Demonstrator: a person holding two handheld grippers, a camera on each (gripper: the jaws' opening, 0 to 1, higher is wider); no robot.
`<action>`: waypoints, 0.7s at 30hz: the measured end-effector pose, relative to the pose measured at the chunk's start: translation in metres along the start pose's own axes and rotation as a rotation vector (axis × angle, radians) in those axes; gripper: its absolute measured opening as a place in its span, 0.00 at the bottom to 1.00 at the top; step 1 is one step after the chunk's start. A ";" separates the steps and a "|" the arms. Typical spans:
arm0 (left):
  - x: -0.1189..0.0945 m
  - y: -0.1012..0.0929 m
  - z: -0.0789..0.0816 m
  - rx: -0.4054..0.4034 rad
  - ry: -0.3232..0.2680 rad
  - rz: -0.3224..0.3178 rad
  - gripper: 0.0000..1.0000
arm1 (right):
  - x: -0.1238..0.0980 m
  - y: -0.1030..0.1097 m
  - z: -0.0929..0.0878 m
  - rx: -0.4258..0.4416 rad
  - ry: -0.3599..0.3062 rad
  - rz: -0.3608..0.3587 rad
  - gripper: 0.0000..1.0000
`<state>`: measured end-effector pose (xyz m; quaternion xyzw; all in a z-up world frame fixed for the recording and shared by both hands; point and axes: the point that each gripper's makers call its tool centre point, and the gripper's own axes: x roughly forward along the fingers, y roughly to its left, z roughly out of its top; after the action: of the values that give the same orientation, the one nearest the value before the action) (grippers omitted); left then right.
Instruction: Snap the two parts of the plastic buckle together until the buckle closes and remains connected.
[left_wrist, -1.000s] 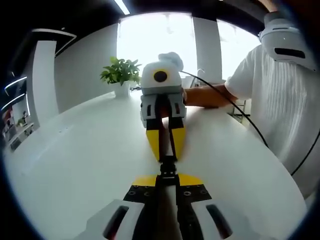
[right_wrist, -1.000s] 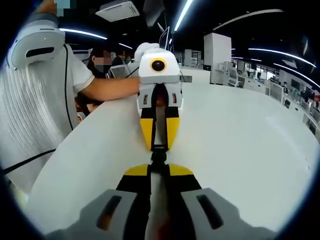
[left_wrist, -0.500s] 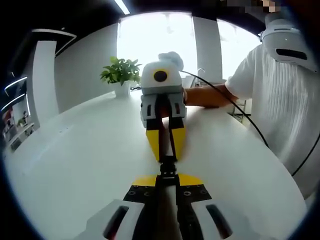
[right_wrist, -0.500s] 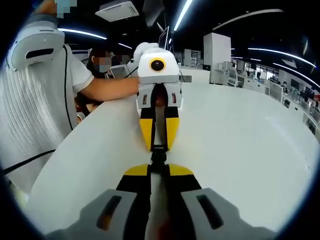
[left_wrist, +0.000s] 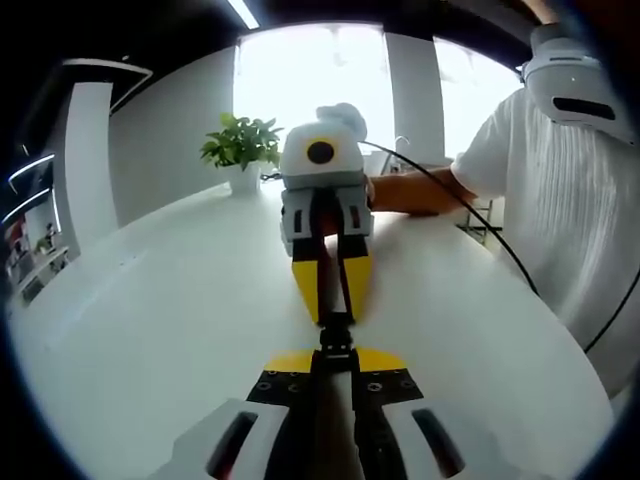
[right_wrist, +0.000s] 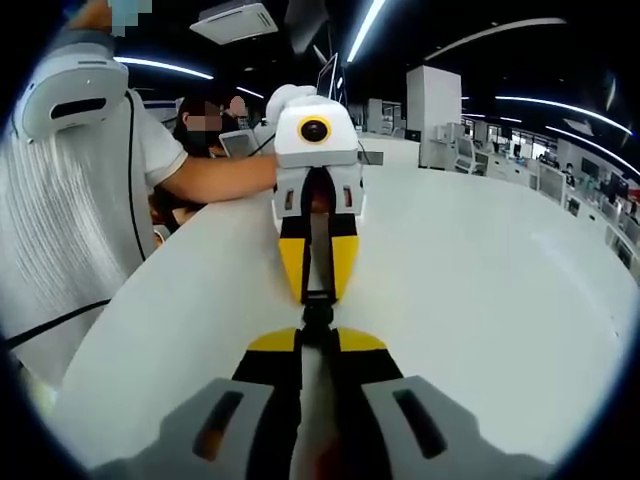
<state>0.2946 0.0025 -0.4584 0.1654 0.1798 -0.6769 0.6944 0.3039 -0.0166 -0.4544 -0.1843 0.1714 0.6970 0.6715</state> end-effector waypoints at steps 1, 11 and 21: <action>0.000 0.000 0.000 0.000 0.000 0.000 0.09 | 0.000 0.000 0.000 0.000 0.000 0.000 0.10; 0.002 -0.001 0.001 0.002 0.001 0.004 0.09 | 0.000 0.001 0.000 -0.001 0.001 -0.002 0.10; 0.002 0.000 0.001 0.004 0.001 0.008 0.09 | 0.000 0.000 0.000 -0.001 -0.001 -0.006 0.10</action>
<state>0.2943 0.0005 -0.4580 0.1679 0.1783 -0.6745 0.6965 0.3040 -0.0167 -0.4546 -0.1851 0.1701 0.6953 0.6733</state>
